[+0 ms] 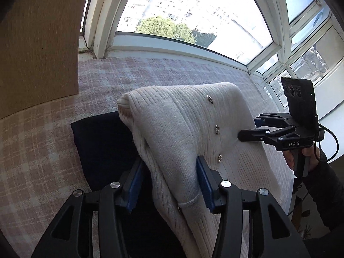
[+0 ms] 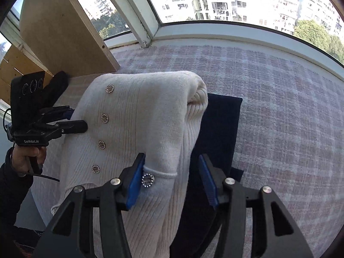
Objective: Fold clothes
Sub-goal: 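Lift the folded cardigan with both grippers and carry it onto the navy T-shirt, then lower the cardigan onto the navy T-shirt and open both grippers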
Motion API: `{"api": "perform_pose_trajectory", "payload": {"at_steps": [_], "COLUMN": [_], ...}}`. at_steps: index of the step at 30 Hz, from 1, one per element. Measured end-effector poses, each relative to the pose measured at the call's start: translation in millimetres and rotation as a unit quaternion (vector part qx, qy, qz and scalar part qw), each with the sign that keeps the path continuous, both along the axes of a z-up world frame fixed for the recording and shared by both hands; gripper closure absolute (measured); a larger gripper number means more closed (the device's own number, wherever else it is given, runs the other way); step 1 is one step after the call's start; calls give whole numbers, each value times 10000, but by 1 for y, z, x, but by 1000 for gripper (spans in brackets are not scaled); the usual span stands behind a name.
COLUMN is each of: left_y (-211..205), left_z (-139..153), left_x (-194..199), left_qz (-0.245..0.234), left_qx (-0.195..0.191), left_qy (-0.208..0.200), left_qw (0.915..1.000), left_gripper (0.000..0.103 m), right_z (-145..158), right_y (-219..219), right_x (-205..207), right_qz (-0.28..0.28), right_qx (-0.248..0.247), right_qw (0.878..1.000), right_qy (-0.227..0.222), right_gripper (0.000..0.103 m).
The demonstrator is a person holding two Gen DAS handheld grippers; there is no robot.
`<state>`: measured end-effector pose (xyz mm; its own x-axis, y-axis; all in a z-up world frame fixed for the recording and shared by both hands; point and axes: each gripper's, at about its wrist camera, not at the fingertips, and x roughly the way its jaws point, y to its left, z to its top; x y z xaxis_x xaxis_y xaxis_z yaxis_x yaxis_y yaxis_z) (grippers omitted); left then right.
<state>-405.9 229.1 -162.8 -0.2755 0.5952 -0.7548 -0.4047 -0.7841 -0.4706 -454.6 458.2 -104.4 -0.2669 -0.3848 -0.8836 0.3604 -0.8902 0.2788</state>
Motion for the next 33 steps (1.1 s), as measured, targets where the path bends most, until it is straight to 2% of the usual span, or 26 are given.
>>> {"api": "perform_pose_trajectory", "payload": {"at_steps": [3, 5, 7, 9, 13, 15, 16, 18, 21, 23, 26, 29, 33], "left_y": [-14, -15, -7, 8, 38, 43, 40, 32, 21, 20, 23, 35, 44], "left_z": [29, 44, 51, 50, 16, -11, -16, -4, 16, 39, 51, 41, 5], "left_x": [18, 34, 51, 68, 81, 87, 91, 87, 78, 67, 32, -4, -31], "left_qz": [28, -130, -395, -702, -1090, -1202, -1269, -1162, -978, -974, -801, -663, -599], "left_qx": [-38, 117, 254, 323, -83, -391, -385, -255, -53, -106, -108, -154, -307], "left_qy": [328, 467, 523, 501, 276, 211, 472, 456, 373, 681, 894, 919, 653], "left_qw": [9995, 9988, 9975, 9958, 9936, 9918, 9900, 9919, 9945, 9929, 9927, 9934, 9956], "left_gripper": [59, 59, 60, 60, 60, 61, 63, 67, 71, 69, 69, 69, 69], "right_z": [33, 49, 50, 36, -8, -21, -23, -20, 4, 30, 49, 40, 8], "right_y": [7, 5, -6, -18, -22, -10, -4, 4, 13, 9, -10, -29, -40], "right_x": [24, 44, 60, 69, 77, 81, 83, 82, 75, 68, 44, 12, -16], "right_qz": [-103, 16, 318, 565, 677, 607, 588, 516, 335, 336, 378, 451, 459], "right_qx": [-32, -375, -740, -623, 70, -37, -173, -306, -607, -634, -134, 22, 510], "right_qw": [9987, 9970, 9952, 9957, 9975, 9973, 9969, 9974, 9973, 9946, 9898, 9895, 9908], "right_qy": [507, 675, 561, 380, 199, 414, 500, 409, 220, 750, 1367, 1374, 1169], "right_gripper": [54, 56, 77, 83, 83, 85, 85, 85, 85, 85, 82, 82, 82]}}
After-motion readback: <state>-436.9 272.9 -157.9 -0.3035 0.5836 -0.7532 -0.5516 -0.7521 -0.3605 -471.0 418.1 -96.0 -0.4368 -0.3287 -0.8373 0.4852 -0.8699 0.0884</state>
